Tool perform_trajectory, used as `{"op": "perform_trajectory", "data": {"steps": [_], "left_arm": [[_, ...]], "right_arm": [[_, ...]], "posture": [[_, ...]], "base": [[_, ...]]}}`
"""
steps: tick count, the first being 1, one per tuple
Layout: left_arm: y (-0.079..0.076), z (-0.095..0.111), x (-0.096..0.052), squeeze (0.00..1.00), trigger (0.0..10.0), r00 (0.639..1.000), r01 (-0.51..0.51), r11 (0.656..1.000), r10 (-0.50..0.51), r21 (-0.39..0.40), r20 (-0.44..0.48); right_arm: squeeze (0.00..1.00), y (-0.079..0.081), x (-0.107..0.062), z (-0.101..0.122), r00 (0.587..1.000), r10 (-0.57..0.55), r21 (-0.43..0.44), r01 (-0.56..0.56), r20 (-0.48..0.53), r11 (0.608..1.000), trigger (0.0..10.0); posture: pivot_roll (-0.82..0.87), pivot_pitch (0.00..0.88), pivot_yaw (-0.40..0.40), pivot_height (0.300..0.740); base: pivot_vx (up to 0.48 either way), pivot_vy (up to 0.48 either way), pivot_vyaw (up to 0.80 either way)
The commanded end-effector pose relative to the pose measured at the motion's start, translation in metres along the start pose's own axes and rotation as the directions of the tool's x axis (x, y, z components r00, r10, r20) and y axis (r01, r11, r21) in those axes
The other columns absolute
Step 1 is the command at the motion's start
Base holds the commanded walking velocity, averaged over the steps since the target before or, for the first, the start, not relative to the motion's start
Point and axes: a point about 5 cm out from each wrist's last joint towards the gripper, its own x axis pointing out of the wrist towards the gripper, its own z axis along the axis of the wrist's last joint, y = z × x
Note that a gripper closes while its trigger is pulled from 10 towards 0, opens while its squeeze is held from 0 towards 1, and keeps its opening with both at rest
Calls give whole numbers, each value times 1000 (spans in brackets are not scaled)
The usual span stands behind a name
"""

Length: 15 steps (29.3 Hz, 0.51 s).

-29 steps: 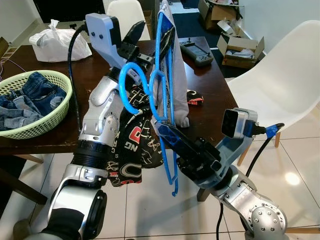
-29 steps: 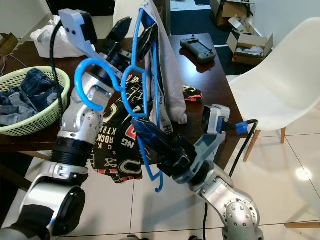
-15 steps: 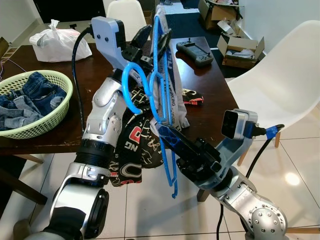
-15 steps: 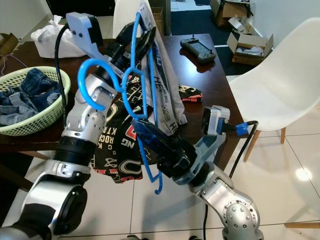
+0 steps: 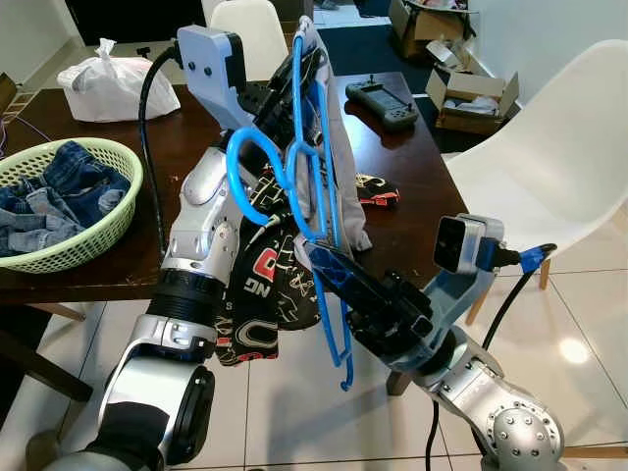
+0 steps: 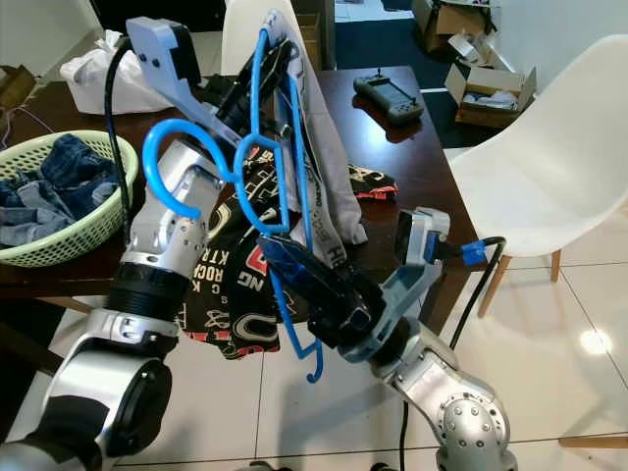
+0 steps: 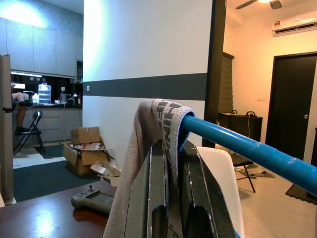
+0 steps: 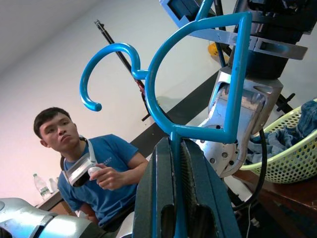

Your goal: Hang hanger

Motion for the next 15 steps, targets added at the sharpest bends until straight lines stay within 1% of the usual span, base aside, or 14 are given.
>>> {"op": "perform_trajectory", "data": {"steps": [1, 3, 4, 5, 7, 8, 9, 10, 12, 13, 14, 15], "left_arm": [[2, 10, 2, 0, 0, 999, -27, 999, 26, 32, 33], [2, 10, 2, 0, 0, 999, -27, 999, 26, 32, 33], [2, 13, 2, 0, 0, 999, -34, 999, 32, 42, 41], [-2, 16, 0, 0, 0, 999, -20, 998, 17, 64, 43], [-2, 16, 0, 0, 0, 999, -20, 998, 17, 64, 43], [-7, 17, -3, 0, 0, 999, -3, 996, -1, 91, 39], [-7, 17, -3, 0, 0, 999, -3, 996, -1, 91, 39], [-9, 18, -7, 0, 0, 999, 7, 994, -10, 109, 33], [-9, 18, -7, 0, 0, 999, 7, 994, -10, 109, 33], [-10, 18, -12, 0, 0, 1000, 8, 992, -11, 126, 23], [-10, 18, -12, 0, 0, 1000, 8, 992, -11, 126, 23], [-9, 16, -18, 0, 0, 1000, -1, 992, 0, 128, 9]], "right_arm": [[0, 4, 4, 2, 1000, 23, -25, -23, 7, 999, 0], [0, 4, 4, 2, 1000, 23, -25, -23, 7, 999, 0], [0, 2, 4, 2, 1000, 9, -32, -8, 10, 999, 0], [0, -3, 5, 4, 999, -24, -42, 25, 23, 999, 0], [0, -3, 5, 4, 999, -24, -42, 25, 23, 999, 0], [0, -7, 6, 7, 998, -53, -49, 54, 37, 997, 0], [0, -7, 6, 7, 998, -53, -49, 54, 37, 997, 0], [0, -10, 6, 8, 996, -74, -54, 77, 47, 996, 0], [0, -10, 6, 8, 996, -74, -54, 77, 47, 996, 0], [0, -13, 6, 10, 994, -90, -56, 93, 57, 994, 0], [0, -13, 6, 10, 994, -90, -56, 93, 57, 994, 0], [0, -14, 5, 10, 993, -100, -58, 103, 63, 993, 0]], "posture": [[53, 168, 58, 740], [53, 168, 58, 740], [53, 168, 58, 740], [55, 167, 55, 740], [55, 167, 55, 740], [57, 166, 53, 740], [57, 166, 53, 740], [57, 166, 53, 740], [57, 166, 53, 740], [59, 164, 53, 740], [59, 164, 53, 740], [59, 162, 55, 740]], "base": [[0, 0, 0], [0, 0, 0], [0, 0, 0], [0, 0, 0], [0, 0, 0], [0, 0, 0], [0, 0, 0], [0, 0, 0], [0, 0, 0], [0, 0, 0], [0, 0, 0], [0, 0, 0]]}}
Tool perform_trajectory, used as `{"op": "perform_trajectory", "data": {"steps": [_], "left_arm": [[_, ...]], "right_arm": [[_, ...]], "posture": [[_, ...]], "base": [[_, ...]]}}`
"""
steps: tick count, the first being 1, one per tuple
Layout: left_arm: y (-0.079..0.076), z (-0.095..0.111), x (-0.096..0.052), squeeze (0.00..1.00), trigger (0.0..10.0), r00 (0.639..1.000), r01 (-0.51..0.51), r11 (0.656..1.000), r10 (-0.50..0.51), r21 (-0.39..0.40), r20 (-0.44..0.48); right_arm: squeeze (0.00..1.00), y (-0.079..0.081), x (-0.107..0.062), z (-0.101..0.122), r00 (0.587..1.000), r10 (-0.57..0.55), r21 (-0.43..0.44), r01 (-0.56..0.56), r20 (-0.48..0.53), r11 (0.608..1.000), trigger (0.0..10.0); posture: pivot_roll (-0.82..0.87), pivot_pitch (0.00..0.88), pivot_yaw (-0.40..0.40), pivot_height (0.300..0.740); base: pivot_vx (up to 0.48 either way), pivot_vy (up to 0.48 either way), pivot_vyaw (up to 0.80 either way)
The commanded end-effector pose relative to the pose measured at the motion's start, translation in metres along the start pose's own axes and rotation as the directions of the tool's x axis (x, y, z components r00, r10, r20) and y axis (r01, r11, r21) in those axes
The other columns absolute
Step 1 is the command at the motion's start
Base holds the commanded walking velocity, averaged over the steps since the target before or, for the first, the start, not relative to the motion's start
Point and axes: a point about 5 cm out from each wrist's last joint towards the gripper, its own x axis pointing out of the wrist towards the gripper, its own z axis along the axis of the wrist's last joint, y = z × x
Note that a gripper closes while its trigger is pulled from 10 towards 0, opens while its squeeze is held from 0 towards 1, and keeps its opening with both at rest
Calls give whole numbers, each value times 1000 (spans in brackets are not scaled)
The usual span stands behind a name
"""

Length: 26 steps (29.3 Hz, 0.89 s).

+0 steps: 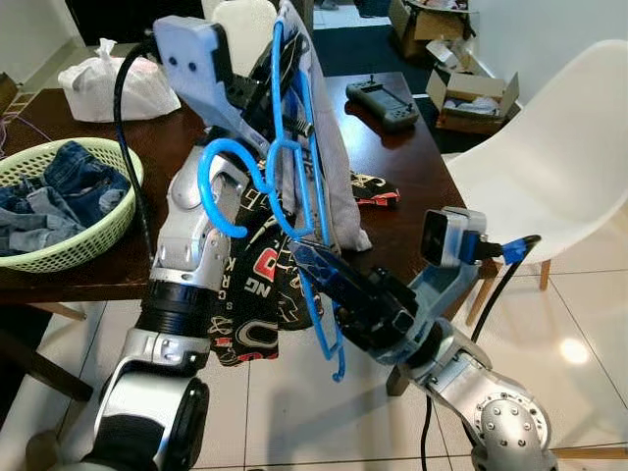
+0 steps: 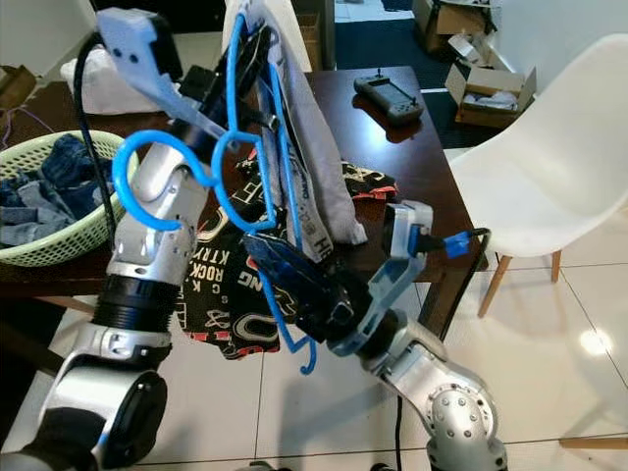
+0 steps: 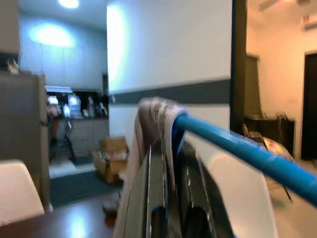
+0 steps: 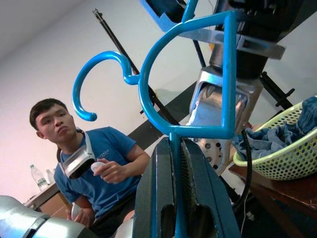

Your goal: Hang hanger

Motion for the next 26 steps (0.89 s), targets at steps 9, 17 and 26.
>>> {"op": "perform_trajectory", "data": {"steps": [9, 17, 26], "left_arm": [[-6, -10, -20, 0, 157, 998, 25, 1000, -25, 10, -59], [-4, -12, -17, 1000, 10000, 997, 15, 1000, -15, -8, -75], [-7, -7, -15, 0, 10000, 997, 4, 1000, -6, -27, -75]], "right_arm": [[0, -11, -6, 14, 991, -91, -38, 95, 97, 995, 0], [0, -10, -5, 13, 993, -84, -40, 88, 87, 995, 0], [0, -8, -5, 12, 994, -77, -40, 81, 83, 996, 0]], "posture": [[58, 158, 54, 740], [55, 153, 56, 740], [56, 156, 56, 740]], "base": [[0, 0, 0], [0, 0, 0], [0, 0, 0]]}}
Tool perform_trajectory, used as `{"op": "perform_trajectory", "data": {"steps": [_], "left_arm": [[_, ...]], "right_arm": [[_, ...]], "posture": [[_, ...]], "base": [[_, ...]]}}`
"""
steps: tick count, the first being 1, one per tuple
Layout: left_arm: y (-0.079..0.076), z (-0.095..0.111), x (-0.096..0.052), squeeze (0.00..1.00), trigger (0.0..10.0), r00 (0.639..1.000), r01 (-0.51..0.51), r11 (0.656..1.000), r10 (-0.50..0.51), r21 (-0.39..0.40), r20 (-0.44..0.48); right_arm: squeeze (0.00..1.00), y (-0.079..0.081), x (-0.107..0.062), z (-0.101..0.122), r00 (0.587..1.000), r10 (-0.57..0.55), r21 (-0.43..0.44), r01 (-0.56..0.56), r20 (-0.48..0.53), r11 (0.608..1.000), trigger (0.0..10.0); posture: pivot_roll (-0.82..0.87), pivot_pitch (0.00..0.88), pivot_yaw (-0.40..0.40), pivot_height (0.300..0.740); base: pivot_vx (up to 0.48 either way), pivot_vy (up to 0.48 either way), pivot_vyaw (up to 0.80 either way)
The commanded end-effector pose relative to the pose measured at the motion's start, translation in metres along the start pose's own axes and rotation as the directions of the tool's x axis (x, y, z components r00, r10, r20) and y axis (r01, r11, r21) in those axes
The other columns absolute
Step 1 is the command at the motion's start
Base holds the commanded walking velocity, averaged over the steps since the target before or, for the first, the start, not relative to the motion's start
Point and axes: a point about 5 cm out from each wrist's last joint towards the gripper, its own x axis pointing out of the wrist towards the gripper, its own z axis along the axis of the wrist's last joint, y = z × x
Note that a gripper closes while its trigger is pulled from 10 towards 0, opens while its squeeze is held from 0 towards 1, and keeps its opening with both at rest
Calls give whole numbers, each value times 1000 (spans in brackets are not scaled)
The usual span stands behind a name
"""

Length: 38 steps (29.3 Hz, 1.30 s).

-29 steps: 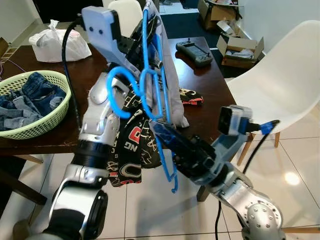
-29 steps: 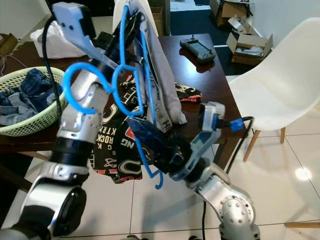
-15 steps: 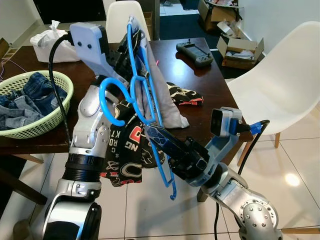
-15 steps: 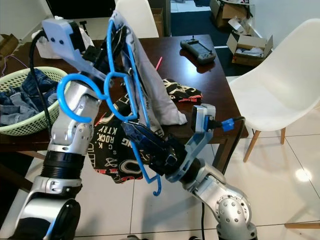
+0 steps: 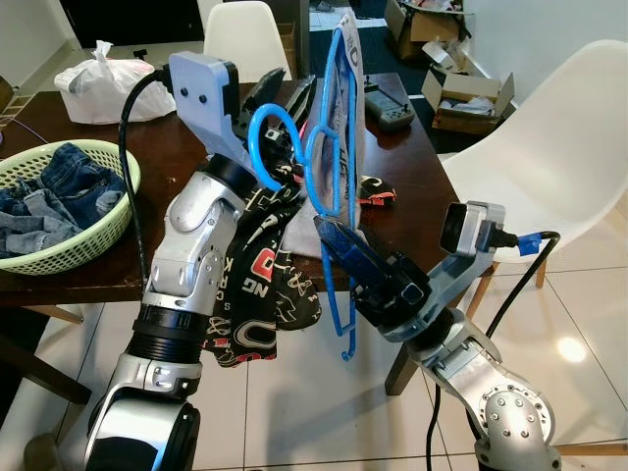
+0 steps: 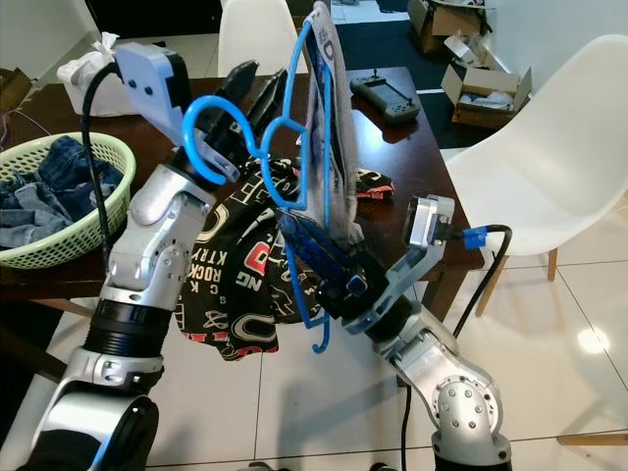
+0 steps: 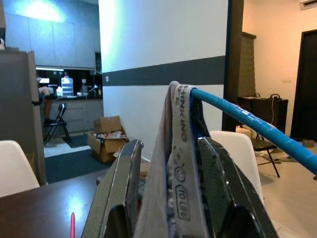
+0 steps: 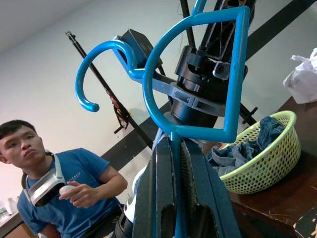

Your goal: Hang hanger

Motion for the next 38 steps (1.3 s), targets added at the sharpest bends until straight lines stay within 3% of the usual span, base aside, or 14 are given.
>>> {"op": "perform_trajectory", "data": {"steps": [1, 18, 38], "left_arm": [[-1, 2, -1, 0, 10000, 1000, -1, 1000, 2, -8, 7], [15, 9, 8, 0, 10000, 998, -55, 998, 54, 24, 25], [5, -5, 10, 0, 10000, 1000, -2, 999, 1, -33, -22]], "right_arm": [[0, 3, 0, -1, 1000, 11, 1, -11, 3, 1000, 0], [0, 10, 0, -4, 998, 61, 16, -61, -13, 998, 0], [0, 13, 1, -4, 997, 76, 17, -76, -12, 997, 0]], "posture": [[56, 156, 56, 740], [51, 164, 55, 740], [54, 166, 56, 740]], "base": [[0, 0, 0], [0, 0, 0], [0, 0, 0]]}}
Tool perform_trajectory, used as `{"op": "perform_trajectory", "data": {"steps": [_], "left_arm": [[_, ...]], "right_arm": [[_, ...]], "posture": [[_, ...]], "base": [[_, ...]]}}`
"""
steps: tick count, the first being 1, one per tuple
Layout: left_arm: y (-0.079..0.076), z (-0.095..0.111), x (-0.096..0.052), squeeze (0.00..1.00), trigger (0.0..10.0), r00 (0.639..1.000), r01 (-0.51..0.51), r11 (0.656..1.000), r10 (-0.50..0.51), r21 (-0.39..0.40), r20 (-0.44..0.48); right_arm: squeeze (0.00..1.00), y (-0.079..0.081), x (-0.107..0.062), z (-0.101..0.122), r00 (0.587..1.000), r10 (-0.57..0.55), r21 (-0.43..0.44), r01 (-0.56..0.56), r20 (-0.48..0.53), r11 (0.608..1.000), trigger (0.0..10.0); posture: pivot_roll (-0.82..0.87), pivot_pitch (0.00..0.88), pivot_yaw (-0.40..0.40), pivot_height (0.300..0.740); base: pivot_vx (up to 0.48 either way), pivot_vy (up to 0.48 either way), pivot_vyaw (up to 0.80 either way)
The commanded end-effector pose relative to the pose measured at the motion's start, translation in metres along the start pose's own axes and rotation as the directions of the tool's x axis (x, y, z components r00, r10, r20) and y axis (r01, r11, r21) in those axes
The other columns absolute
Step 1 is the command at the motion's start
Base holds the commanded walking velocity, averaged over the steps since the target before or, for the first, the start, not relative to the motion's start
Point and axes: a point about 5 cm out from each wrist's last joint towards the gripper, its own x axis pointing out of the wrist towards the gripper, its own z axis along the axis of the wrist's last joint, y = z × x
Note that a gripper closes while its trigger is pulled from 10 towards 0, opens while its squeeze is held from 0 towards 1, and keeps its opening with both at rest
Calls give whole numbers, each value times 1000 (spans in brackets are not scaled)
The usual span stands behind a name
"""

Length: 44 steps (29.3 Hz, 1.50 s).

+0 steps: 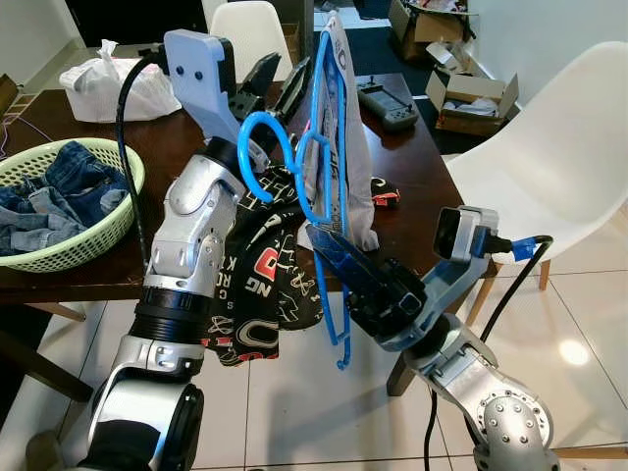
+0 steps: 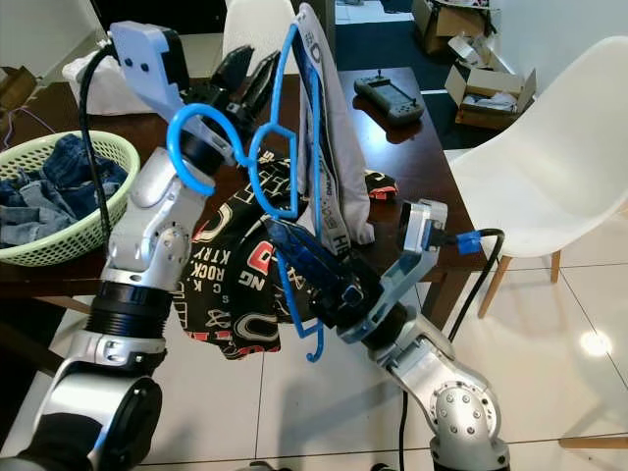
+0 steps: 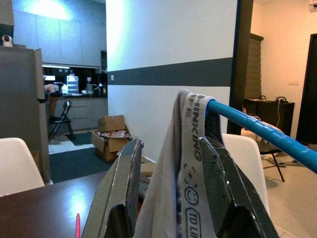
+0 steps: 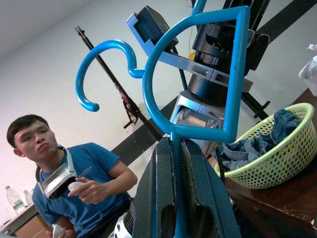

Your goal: Hang hanger

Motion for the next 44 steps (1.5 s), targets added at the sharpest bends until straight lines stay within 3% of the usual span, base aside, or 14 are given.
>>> {"op": "perform_trajectory", "data": {"steps": [1, 21, 27, 44], "left_arm": [[-3, -7, -3, 0, 10000, 1000, 9, 1000, -10, -23, -22], [-3, -17, 4, 0, 10000, 998, 29, 999, -31, -41, -45], [-12, -13, 9, 0, 10000, 997, 73, 995, -75, -62, -26], [-17, -9, 4, 0, 10000, 997, 79, 995, -79, -62, -3]], "right_arm": [[0, 9, 2, 1, 999, 47, -6, -47, 0, 999, 0], [0, 11, 2, 1, 998, 63, -8, -63, 1, 998, 0], [0, 12, 2, 0, 998, 67, -6, -67, 0, 998, 0], [0, 10, 1, 1, 998, 58, -8, -58, 5, 998, 0]], "posture": [[54, 166, 56, 740], [45, 155, 65, 740], [44, 153, 68, 740], [48, 157, 63, 740]], "base": [[0, 0, 0], [0, 0, 0], [0, 0, 0], [0, 0, 0]]}}
